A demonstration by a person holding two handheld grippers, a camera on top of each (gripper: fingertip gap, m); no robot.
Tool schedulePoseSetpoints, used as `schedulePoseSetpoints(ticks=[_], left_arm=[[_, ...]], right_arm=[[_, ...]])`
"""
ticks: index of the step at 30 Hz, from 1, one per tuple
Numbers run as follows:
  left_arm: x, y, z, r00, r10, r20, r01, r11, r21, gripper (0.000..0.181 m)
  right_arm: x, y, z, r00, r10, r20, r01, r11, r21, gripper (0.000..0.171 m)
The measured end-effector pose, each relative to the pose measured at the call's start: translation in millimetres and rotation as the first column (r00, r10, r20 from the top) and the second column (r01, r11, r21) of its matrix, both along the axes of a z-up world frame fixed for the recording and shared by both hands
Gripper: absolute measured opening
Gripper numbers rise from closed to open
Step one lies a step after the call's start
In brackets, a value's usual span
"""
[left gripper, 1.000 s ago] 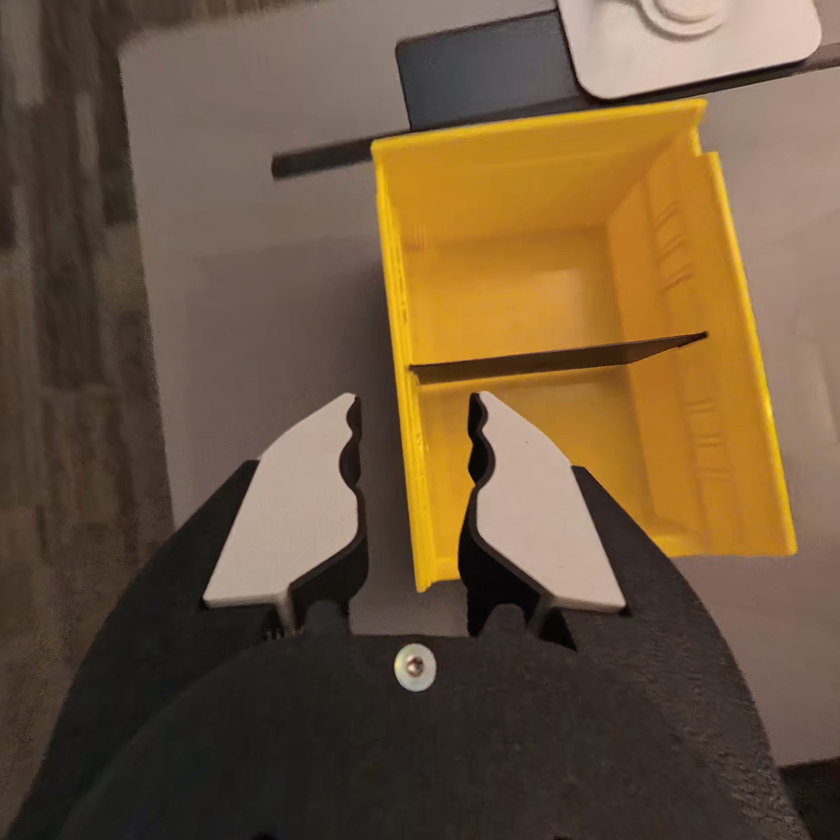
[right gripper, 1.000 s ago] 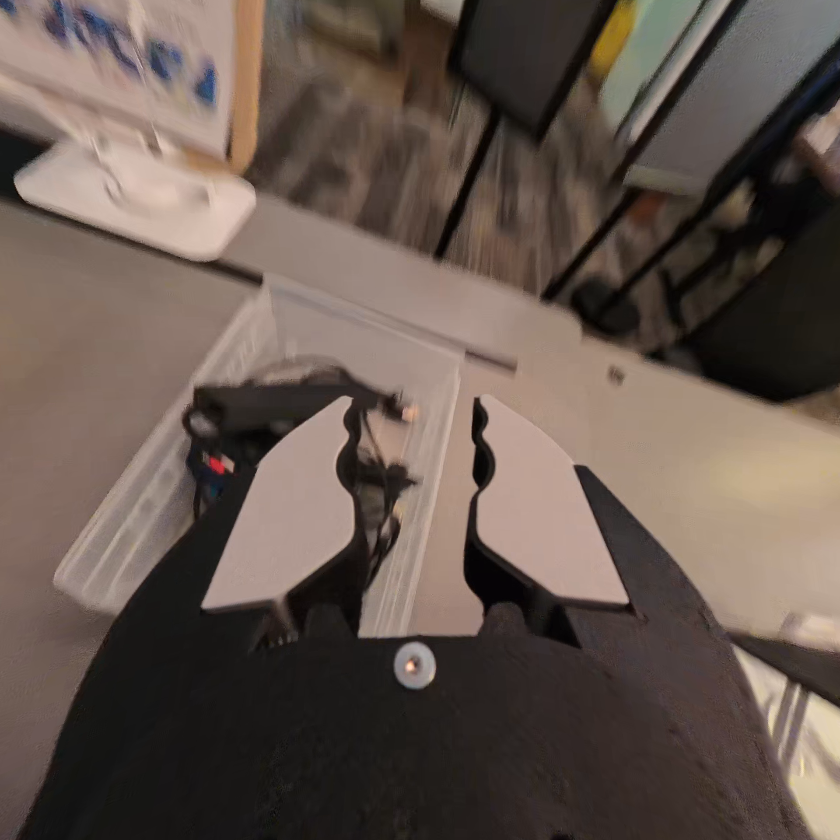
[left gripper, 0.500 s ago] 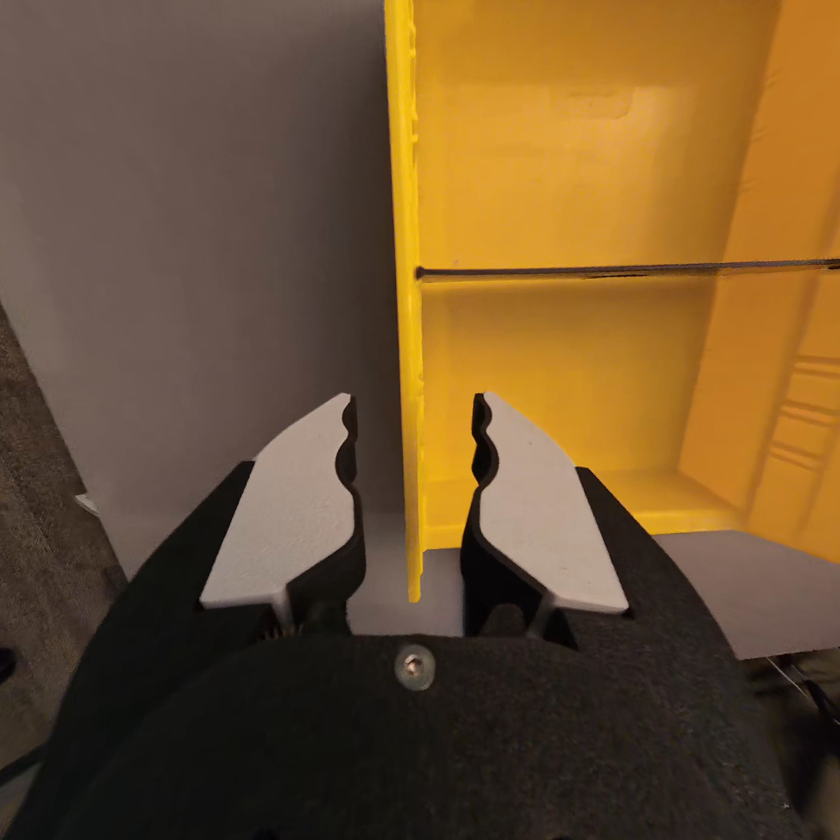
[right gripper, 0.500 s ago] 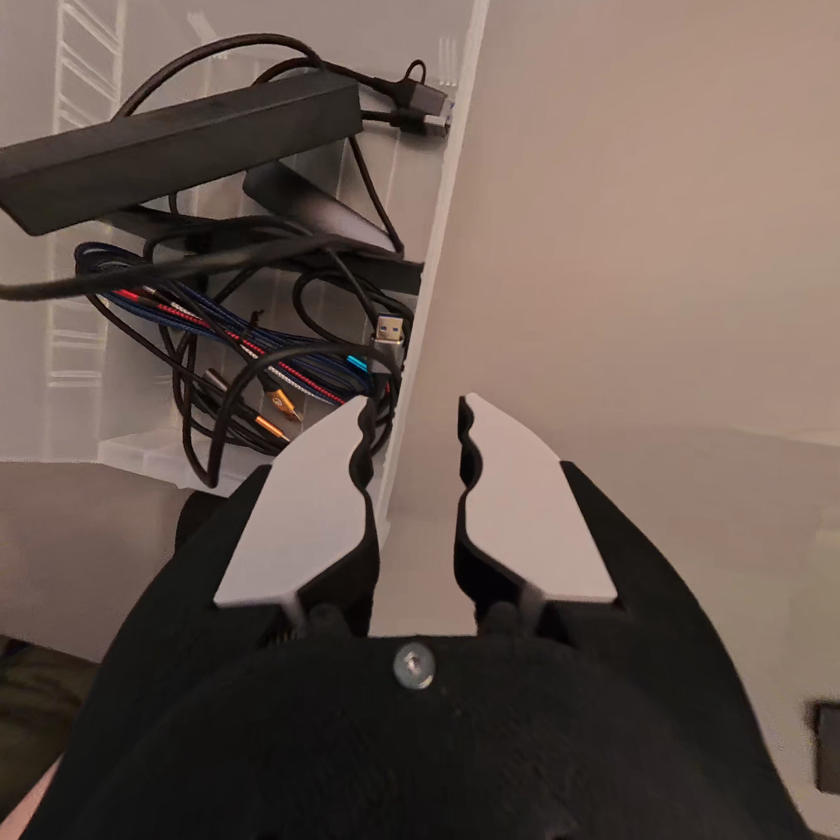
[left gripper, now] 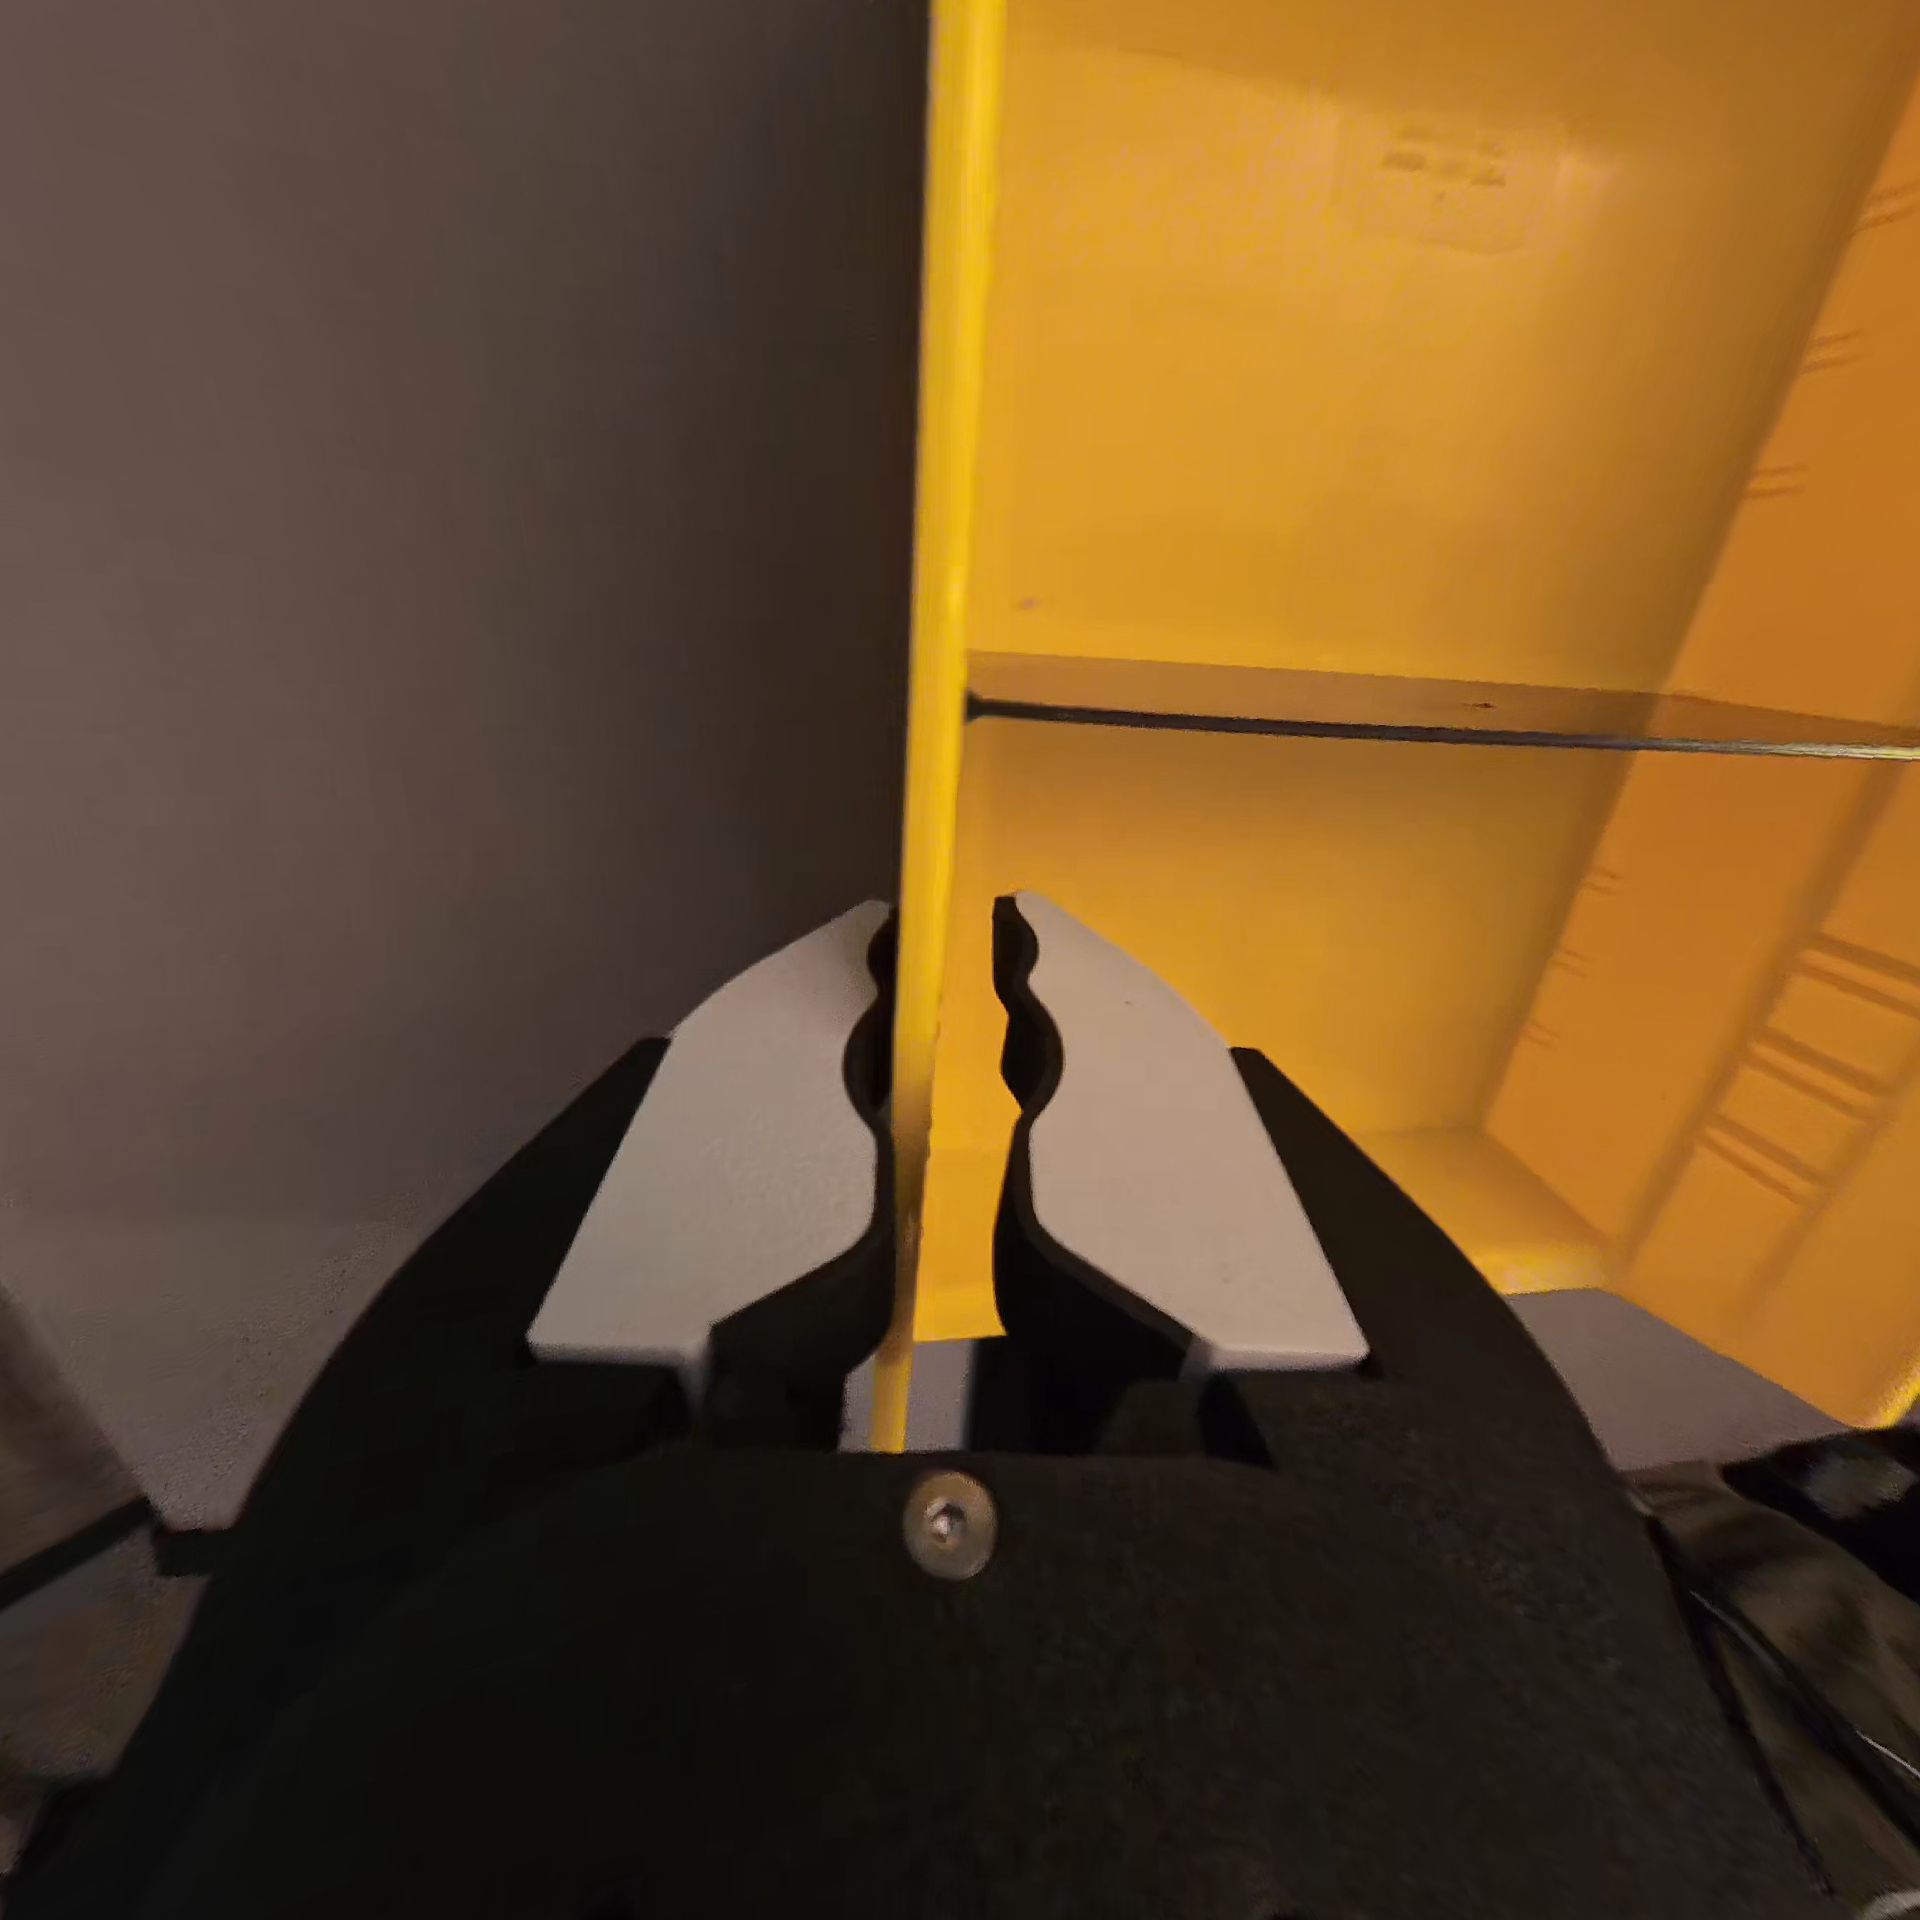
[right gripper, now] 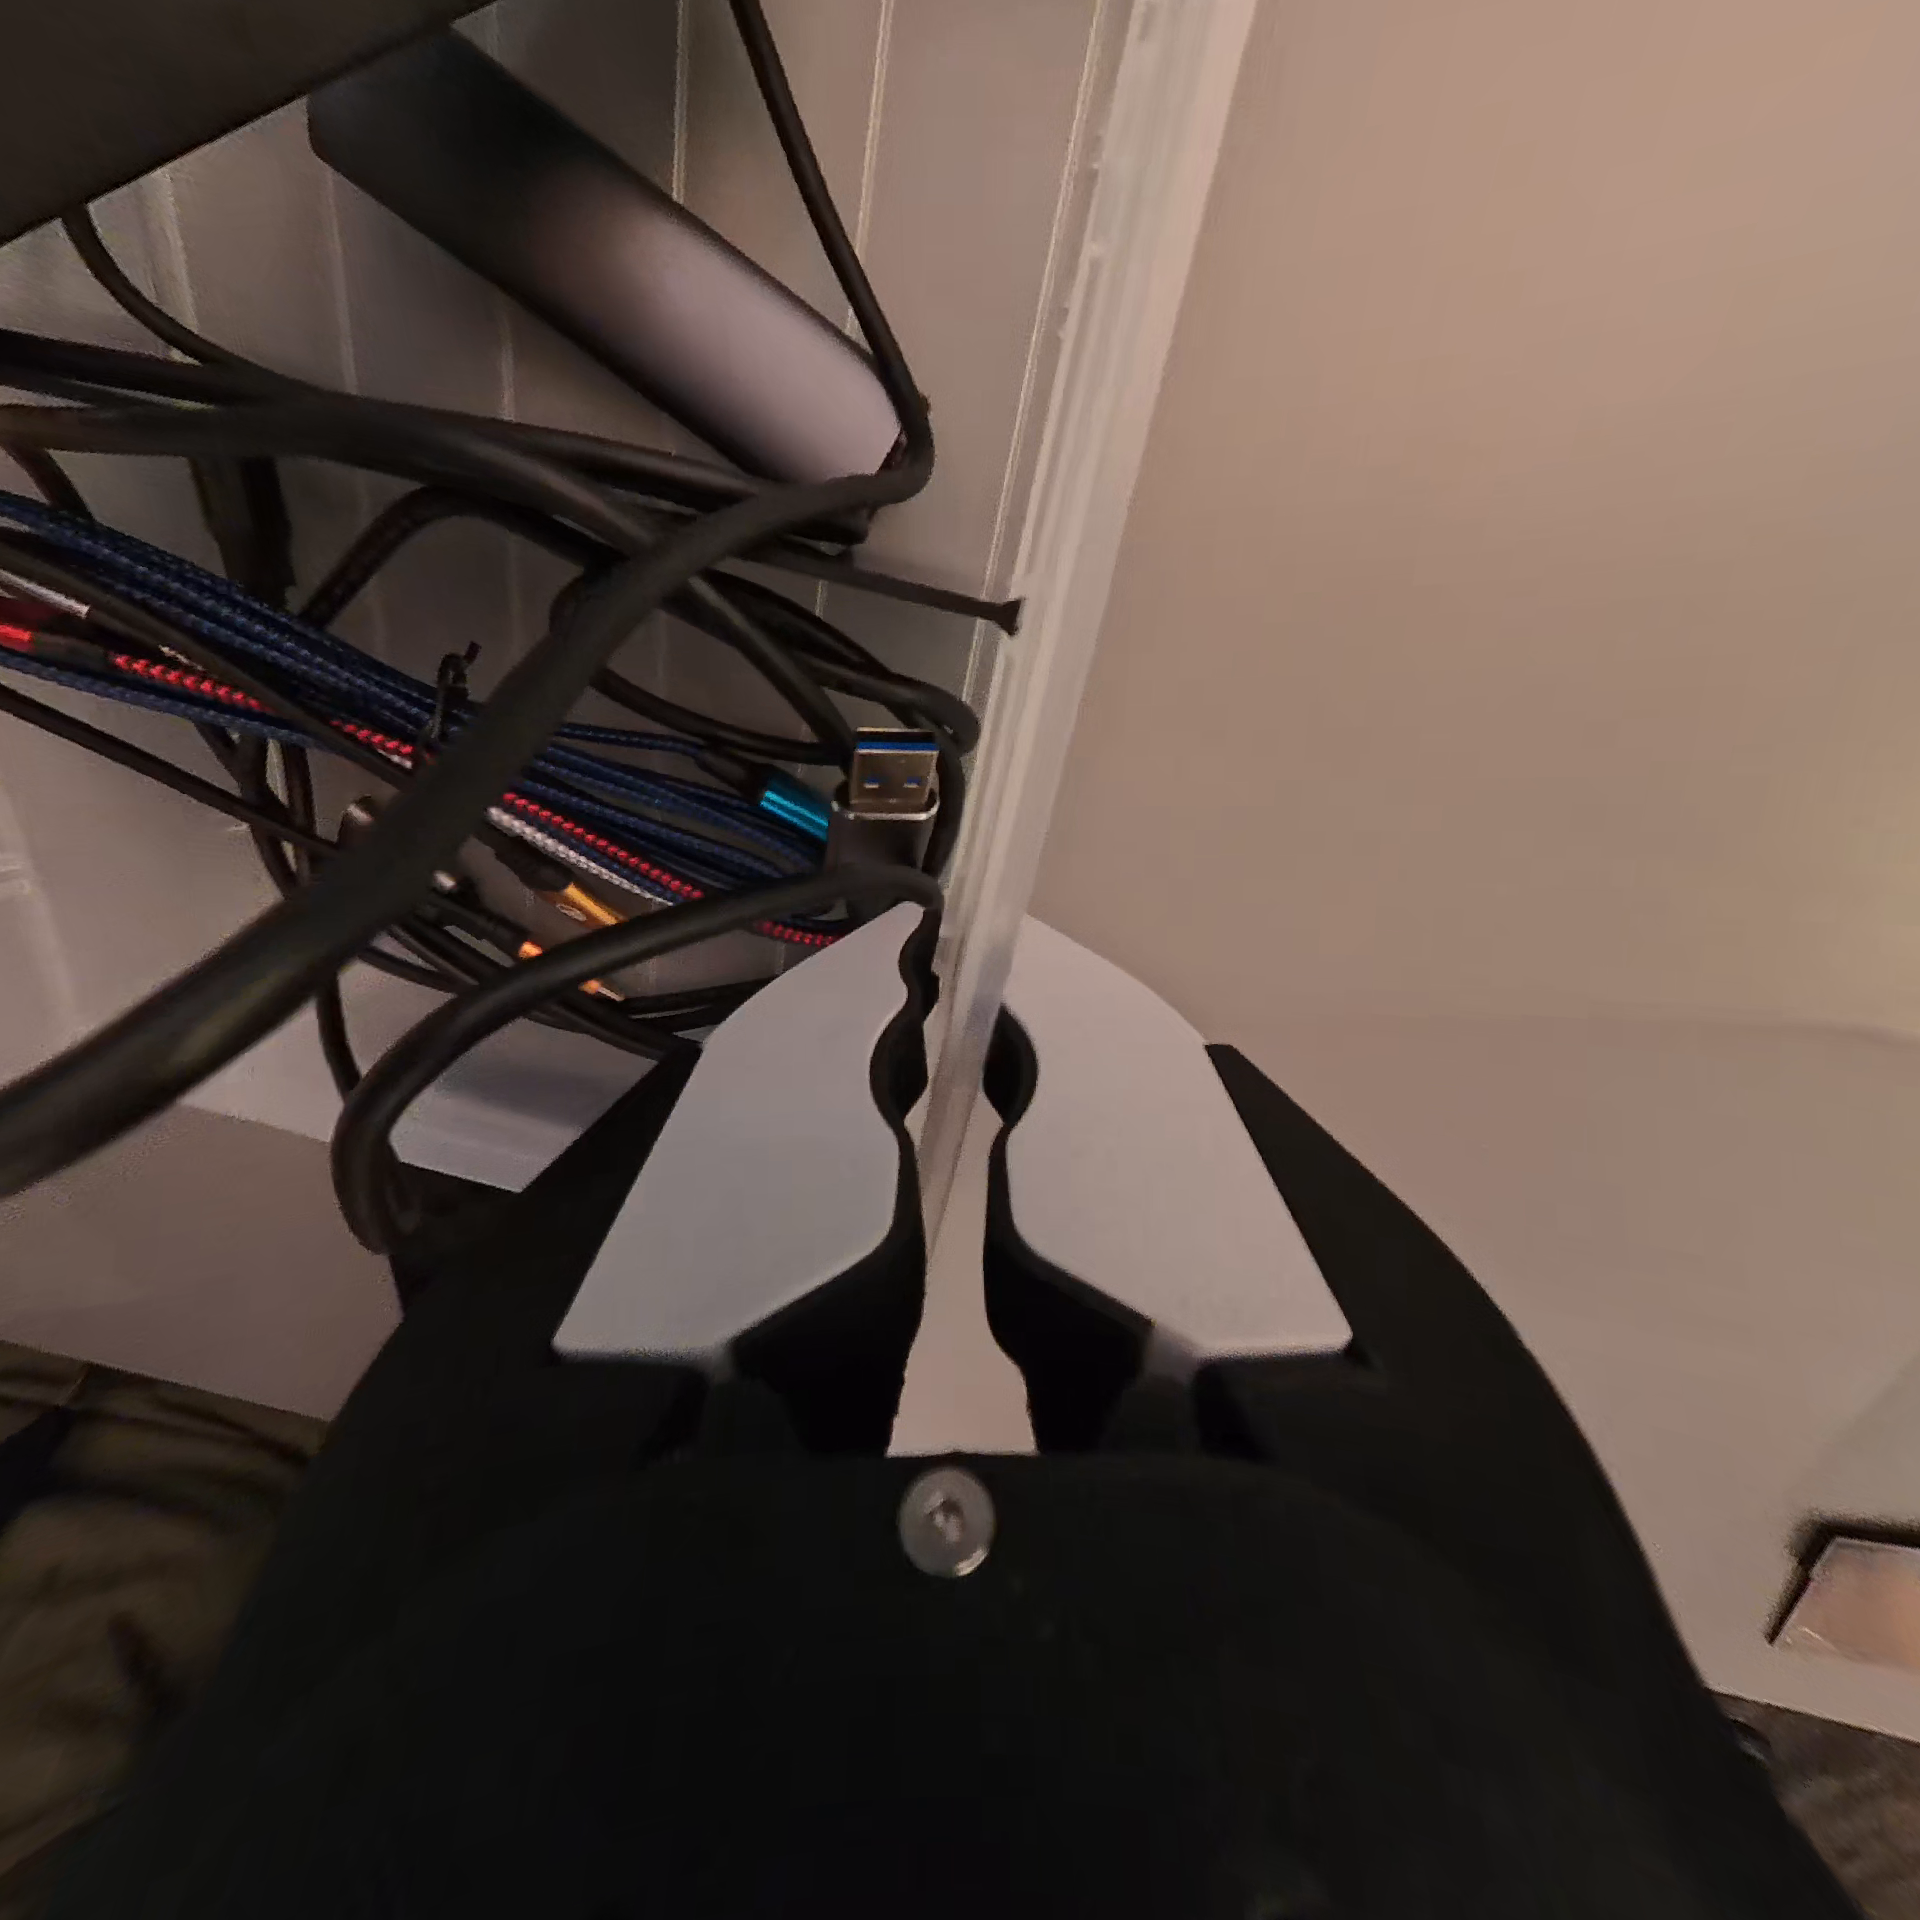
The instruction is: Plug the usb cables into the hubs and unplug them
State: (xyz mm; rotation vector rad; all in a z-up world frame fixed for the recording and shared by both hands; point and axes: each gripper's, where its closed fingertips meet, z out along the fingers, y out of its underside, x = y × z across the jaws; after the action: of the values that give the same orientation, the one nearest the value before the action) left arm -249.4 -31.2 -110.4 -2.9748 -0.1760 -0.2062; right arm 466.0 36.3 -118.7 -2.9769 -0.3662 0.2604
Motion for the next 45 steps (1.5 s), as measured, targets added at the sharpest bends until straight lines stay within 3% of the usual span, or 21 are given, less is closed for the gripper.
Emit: schedulePoseSetpoints(ticks=[3,12,16,32,37,45], left_arm=[[-2,-9,-11,0.999,0.024,0.037,-0.022,0.998,-0.058,0.008],[19,-15,-18,1.000,-0.020,0.001,0.020,0.988,-0.156,0.005],[44,-10,-22,0.994,-0.106,0.021,0.108,0.976,-0.190,0.004],[104,5,-25,0.977,-0.210,-0.042,0.196,0.956,-0.217,0.013],[109,4,-32,0.968,-0.241,-0.067,0.215,0.940,-0.263,0.022],[111,6,-21,0.966,-0.256,-0.030,0.243,0.944,-0.223,0.031]], right_arm=[[-6,-4,0,1.000,0.019,-0.016,-0.019,1.000,-0.021,0.006],[-39,-7,1,0.998,0.056,0.013,-0.054,0.992,-0.112,0.006],[-54,-3,1,0.994,0.097,0.049,-0.091,0.989,-0.120,0.005],[-142,10,1,0.959,0.274,0.078,-0.264,0.958,-0.110,0.012],[-148,9,1,0.950,0.296,0.102,-0.284,0.952,-0.115,0.012],[-146,12,12,0.957,0.284,0.054,-0.280,0.957,-0.075,0.020]])
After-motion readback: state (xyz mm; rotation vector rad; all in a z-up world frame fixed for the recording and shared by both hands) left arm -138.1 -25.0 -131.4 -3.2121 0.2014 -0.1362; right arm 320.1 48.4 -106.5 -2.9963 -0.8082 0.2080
